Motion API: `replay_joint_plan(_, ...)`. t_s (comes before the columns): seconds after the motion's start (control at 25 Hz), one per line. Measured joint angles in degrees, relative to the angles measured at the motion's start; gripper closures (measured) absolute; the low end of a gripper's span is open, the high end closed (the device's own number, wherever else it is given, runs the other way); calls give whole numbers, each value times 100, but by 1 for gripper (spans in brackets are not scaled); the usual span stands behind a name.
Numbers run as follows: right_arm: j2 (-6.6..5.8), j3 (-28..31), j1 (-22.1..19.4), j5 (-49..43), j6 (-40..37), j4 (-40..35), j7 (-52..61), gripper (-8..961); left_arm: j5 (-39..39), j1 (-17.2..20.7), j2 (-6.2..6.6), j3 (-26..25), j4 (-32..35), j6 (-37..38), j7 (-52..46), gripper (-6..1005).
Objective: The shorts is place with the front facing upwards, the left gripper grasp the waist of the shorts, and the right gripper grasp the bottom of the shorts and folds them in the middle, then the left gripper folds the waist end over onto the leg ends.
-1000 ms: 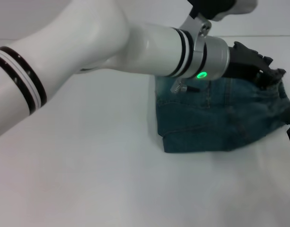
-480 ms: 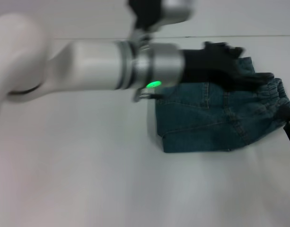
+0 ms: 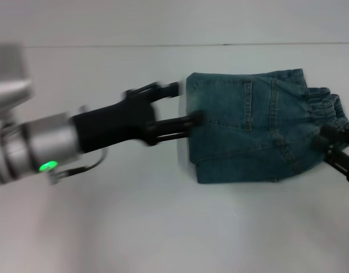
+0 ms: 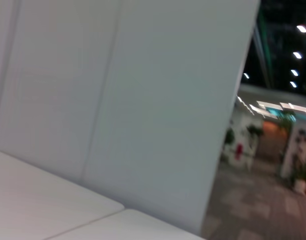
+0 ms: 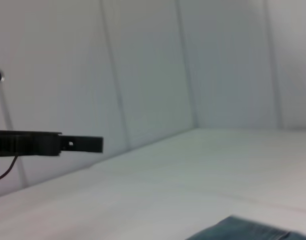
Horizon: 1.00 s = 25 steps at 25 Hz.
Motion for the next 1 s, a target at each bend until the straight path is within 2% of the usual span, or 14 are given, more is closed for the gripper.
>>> replay_joint_plan(0.08, 20, -18, 62, -342, -73, -287, 329, 672, 32, 245, 86, -503, -367, 512, 423, 110)
replay_joint_plan(0.28, 20, -24, 89, -756, -413, -832, 835, 554, 142, 741, 415, -1043, -1031, 1196, 1230, 111)
replay_joint_plan(0.36, 16, 0, 50, -849, -552, -1063, 981, 507, 332, 893, 510, -1230, -1112, 1449, 1320, 111)
replay_joint_plan(0.4, 16, 15, 34, -898, -607, -1154, 1028, 484, 332, 893, 510, -1230, -1112, 1449, 1320, 111)
replay_joint_plan(0.44, 16, 36, 16, -950, -679, -1240, 1070, 460, 735, 1062, 566, -1567, -1099, 1715, 1324, 111)
replay_joint_plan(0.48, 17, 63, -8, -994, -759, -1309, 1092, 437, 836, 1089, 571, -1656, -1089, 1763, 1313, 111)
replay_joint_plan(0.56, 17, 99, -42, -1019, -863, -1383, 1100, 224, 1229, 1174, 598, -1998, -1069, 1919, 1276, 110)
replay_joint_plan(0.68, 13, 131, -77, -1048, -963, -1433, 1053, 119, 1697, 1237, 625, -2390, -1089, 2075, 1257, 110)
replay_joint_plan(0.8, 4, 132, -80, -1081, -1008, -1450, 1000, 14, 1887, 1264, 634, -2505, -1085, 2169, 1254, 110)
replay_joint_plan(1.0, 11, 137, -81, -1190, -1076, -1495, 983, 2, 1972, 1272, 666, -2520, -1078, 2229, 1249, 110)
